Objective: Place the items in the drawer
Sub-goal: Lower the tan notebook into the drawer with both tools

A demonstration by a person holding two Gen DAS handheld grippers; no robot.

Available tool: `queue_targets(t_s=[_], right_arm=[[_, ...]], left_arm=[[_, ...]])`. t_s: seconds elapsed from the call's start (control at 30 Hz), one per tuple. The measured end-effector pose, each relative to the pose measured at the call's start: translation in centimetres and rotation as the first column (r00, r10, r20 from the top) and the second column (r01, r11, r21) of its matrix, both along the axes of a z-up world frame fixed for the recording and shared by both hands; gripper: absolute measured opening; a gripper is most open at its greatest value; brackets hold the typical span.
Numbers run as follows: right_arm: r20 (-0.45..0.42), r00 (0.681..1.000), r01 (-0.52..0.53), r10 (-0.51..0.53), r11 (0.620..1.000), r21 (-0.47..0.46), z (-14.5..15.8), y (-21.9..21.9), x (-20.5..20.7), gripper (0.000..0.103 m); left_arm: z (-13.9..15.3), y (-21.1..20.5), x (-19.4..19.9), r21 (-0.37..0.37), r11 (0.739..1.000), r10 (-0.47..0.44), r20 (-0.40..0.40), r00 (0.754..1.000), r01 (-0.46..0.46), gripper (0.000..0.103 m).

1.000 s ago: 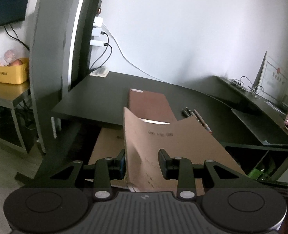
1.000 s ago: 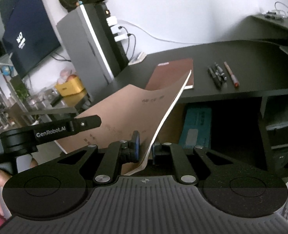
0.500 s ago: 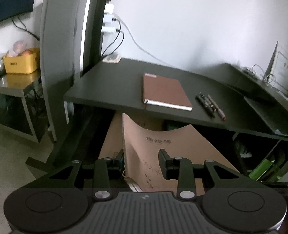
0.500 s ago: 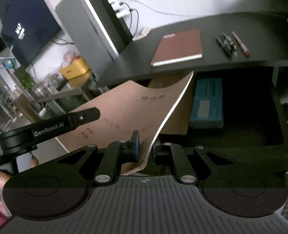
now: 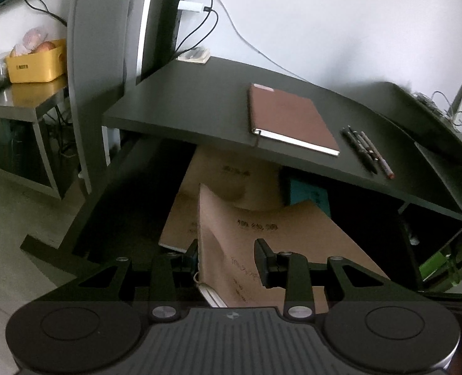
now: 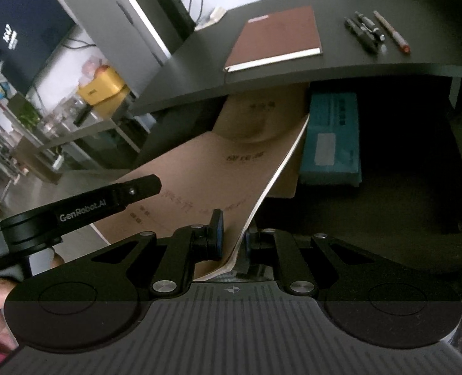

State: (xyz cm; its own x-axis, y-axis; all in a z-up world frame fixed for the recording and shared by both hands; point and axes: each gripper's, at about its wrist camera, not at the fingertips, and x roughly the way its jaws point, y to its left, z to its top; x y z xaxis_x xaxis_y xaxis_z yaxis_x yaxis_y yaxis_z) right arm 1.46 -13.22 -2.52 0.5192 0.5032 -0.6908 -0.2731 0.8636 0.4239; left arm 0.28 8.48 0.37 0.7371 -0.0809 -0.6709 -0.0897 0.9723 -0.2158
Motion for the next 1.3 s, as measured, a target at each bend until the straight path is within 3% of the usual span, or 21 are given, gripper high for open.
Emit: queue_targets(t_s=[0.33, 0.77, 1.17, 1.23, 1.3], right_arm=[[-0.039, 0.999, 0.004, -0.004, 1.000, -0.003, -1.7, 1.5, 5.1, 0.014], [-0.009, 0.994, 0.108, -0.109, 0.991, -0.073, -3.7, 3.2, 11.1, 0.015], [-0.071, 0.991, 0.107, -0.110, 0.993, -0.050, -6.0, 3.6, 15.6, 0.016], [-0.070, 0.992, 0.104, -0.109, 0.993, -0.063, -6.2, 3.9, 15.6, 0.017], [-0.079, 0.991, 0.107, -0.112, 0.992, -0.064, -6.3, 4.0, 15.6, 0.026]], left_arm=[[-1.3, 1.5, 5.1, -0.012, 0.999, 0.032, -0.048, 0.998, -0.033, 0.032], [-4.2, 2.6, 13.0, -0.040, 0.998, 0.035, -0.169, 0.985, -0.042, 0.032], [-6.6, 3.9, 16.0, -0.081, 0.993, 0.056, -0.269, 0.962, -0.081, 0.033], [-6.4, 4.0, 15.6, -0.059, 0.994, 0.070, -0.268, 0.961, -0.089, 0.039], [-5.9, 4.0, 14.9, -0.026, 0.995, 0.091, -0.260, 0.961, -0.101, 0.060]])
